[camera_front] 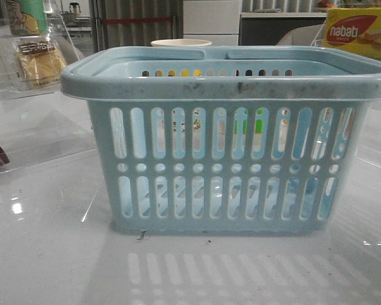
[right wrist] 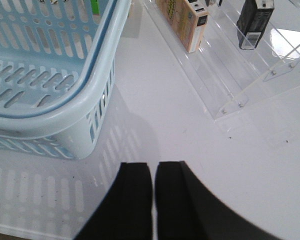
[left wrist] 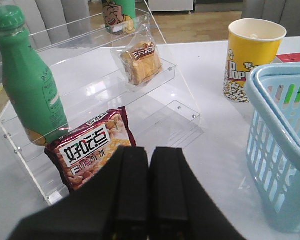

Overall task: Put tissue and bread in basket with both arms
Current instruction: 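Reach the right gripper to the shelf and grasp the white tissue pack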

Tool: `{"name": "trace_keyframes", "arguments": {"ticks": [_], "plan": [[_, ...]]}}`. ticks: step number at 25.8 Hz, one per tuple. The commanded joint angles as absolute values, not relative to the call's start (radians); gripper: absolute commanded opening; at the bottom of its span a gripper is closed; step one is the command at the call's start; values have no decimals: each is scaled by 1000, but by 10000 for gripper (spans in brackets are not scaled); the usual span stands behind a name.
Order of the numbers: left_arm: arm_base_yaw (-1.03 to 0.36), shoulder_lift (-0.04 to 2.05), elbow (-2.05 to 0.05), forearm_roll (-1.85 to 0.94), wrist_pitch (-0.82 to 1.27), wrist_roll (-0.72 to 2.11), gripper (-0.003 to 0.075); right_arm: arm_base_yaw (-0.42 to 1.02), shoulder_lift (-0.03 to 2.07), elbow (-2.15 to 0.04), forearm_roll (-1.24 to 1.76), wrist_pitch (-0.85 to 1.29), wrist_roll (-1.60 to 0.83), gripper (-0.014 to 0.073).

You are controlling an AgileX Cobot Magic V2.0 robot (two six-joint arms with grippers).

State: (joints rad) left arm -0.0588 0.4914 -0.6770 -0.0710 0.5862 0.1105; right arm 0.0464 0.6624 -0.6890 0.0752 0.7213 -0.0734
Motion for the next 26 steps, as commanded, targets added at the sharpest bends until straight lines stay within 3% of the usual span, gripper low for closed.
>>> {"name": "trace_keyframes", "arguments": {"ticks": [1, 4, 6, 13, 26], "plan": [[-66, 501, -710, -82, 505, 107, 91, 43, 669, -717, 31, 655, -78, 373], [-66, 501, -710, -82, 505, 107, 91, 43, 679, -717, 0, 644, -78, 503], [-66, 501, -710, -82, 505, 107, 91, 43, 693, -721, -13, 630, -68, 543], [-66, 501, -710, -82, 505, 107, 91, 26, 854, -763, -26, 563, -11, 540], [-66, 501, -710, -82, 505, 107, 91, -104, 1266, -1033, -25, 592, -8, 540]]}}
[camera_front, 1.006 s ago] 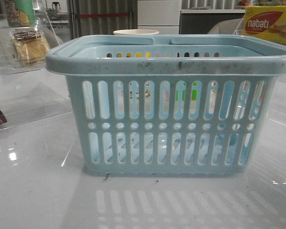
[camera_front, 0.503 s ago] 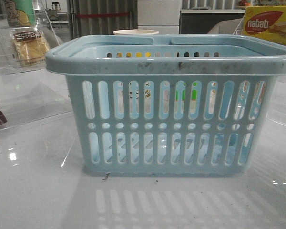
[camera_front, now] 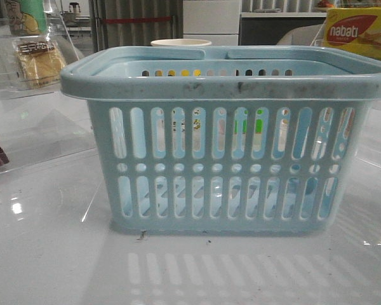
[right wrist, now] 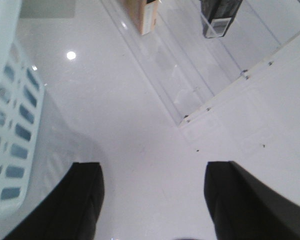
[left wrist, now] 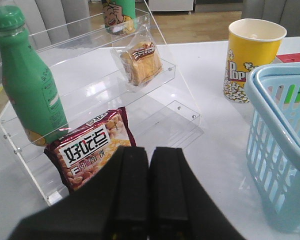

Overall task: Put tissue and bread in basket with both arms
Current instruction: 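Reach the right gripper to the shelf and grasp the white tissue pack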

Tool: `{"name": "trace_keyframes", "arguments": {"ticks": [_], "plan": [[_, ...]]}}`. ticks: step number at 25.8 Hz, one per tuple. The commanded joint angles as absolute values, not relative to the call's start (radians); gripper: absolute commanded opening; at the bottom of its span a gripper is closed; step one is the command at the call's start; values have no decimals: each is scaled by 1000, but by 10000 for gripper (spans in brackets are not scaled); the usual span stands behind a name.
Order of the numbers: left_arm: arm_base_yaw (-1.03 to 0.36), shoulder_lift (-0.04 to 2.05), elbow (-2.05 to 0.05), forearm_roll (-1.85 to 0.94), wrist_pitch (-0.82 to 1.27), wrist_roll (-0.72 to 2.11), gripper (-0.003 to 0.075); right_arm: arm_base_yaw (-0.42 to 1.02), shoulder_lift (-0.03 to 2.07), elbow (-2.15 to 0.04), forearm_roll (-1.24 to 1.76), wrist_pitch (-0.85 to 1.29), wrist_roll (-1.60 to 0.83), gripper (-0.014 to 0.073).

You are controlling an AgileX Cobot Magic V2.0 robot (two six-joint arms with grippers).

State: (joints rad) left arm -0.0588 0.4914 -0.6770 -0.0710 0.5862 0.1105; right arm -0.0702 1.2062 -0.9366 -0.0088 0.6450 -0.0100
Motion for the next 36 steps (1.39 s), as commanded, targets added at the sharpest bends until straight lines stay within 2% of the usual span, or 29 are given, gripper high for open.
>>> {"name": "trace_keyframes", "arguments": {"ticks": [1, 19, 36], "plan": [[-66, 501, -710, -82, 505, 107, 91, -115, 1296, -1058, -25, 592, -8, 540], [-66, 501, -710, -82, 505, 107, 91, -148, 1622, -1349, -131, 542, -8, 540], [-66, 501, -710, -82, 505, 107, 91, -148, 1738, -1405, -173, 410, -8, 540]]}}
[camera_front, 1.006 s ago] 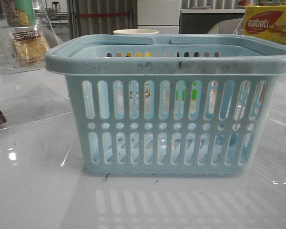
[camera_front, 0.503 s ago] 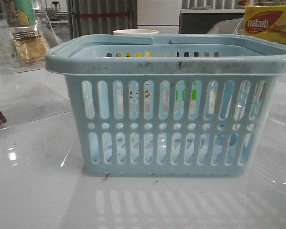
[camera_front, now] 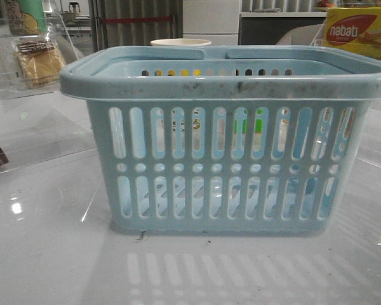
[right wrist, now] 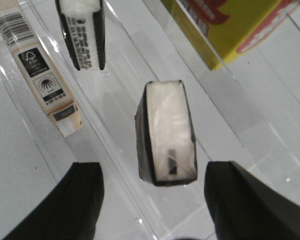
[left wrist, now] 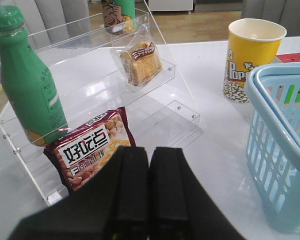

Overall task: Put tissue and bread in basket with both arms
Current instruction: 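Reach the right gripper to the shelf and grasp the white tissue pack, then lift the tissue pack with the right gripper and carry it over the basket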

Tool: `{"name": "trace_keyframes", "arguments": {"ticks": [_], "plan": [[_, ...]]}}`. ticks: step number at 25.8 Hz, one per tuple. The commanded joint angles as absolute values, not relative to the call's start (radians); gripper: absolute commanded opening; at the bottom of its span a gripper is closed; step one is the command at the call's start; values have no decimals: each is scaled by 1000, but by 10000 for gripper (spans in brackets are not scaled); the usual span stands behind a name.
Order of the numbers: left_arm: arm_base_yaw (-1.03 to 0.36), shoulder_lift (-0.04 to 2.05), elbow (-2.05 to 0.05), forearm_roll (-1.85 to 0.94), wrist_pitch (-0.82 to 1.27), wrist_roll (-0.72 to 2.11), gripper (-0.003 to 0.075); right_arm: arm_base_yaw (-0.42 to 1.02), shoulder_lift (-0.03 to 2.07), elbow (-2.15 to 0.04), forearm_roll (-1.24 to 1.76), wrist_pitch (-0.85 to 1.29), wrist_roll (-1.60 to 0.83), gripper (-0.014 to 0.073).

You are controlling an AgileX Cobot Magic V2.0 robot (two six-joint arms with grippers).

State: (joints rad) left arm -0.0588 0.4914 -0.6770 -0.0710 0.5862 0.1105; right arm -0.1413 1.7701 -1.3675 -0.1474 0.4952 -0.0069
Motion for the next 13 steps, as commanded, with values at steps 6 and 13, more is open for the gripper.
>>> {"name": "trace_keyframes", "arguments": {"ticks": [6, 13], "plan": [[-66, 501, -710, -82, 505, 107, 91, -148, 1756, -1405, -178, 396, -8, 540], [-66, 501, -710, -82, 505, 107, 91, -148, 1758, -1405, -189, 388, -8, 419]]}}
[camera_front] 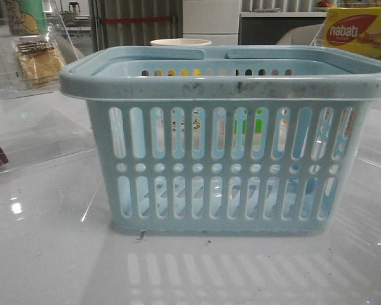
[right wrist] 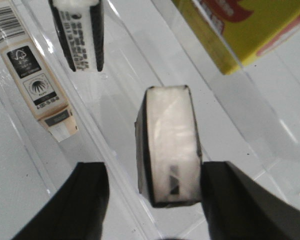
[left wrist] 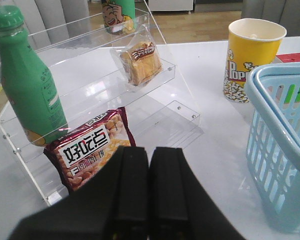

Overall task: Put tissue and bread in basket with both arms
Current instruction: 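Lift the tissue pack with the right gripper and carry it over the basket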

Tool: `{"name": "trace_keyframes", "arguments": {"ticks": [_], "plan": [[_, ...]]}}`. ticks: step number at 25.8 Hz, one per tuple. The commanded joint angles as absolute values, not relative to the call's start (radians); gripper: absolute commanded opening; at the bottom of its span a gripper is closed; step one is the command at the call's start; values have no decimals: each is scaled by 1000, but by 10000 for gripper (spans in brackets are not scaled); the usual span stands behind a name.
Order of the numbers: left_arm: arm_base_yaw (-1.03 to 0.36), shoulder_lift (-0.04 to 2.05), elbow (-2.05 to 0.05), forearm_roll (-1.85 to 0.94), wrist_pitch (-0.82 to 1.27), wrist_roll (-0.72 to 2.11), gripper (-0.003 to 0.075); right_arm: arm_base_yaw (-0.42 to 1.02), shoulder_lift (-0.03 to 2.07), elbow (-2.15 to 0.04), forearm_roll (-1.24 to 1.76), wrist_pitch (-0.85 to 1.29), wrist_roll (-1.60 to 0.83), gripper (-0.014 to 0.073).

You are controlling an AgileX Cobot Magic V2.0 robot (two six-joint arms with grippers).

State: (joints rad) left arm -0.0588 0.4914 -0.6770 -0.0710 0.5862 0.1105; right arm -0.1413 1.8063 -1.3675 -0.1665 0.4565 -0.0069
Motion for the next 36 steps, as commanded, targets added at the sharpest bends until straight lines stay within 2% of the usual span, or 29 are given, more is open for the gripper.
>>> {"name": "trace_keyframes", "arguments": {"ticks": [1, 7, 9, 21, 30, 36], "plan": [[-66, 501, -710, -82, 505, 107, 91, -148, 1758, -1405, -190, 388, -8, 378], [-66, 501, -710, -82, 505, 107, 91, -148, 1758, -1405, -191, 388, -8, 192], [-66, 501, -710, -82, 505, 107, 91, -148, 1758, -1405, -191, 389, -8, 159], [-66, 501, -710, -82, 505, 107, 91, -91, 1570, -1405, -190, 423, -8, 153], [-66, 501, -710, -82, 505, 107, 91, 146, 1370, -1398, -147, 515, -8, 153], [-66, 501, -710, -82, 505, 107, 91, 328, 1259, -1311, -115, 498, -8, 153]]}}
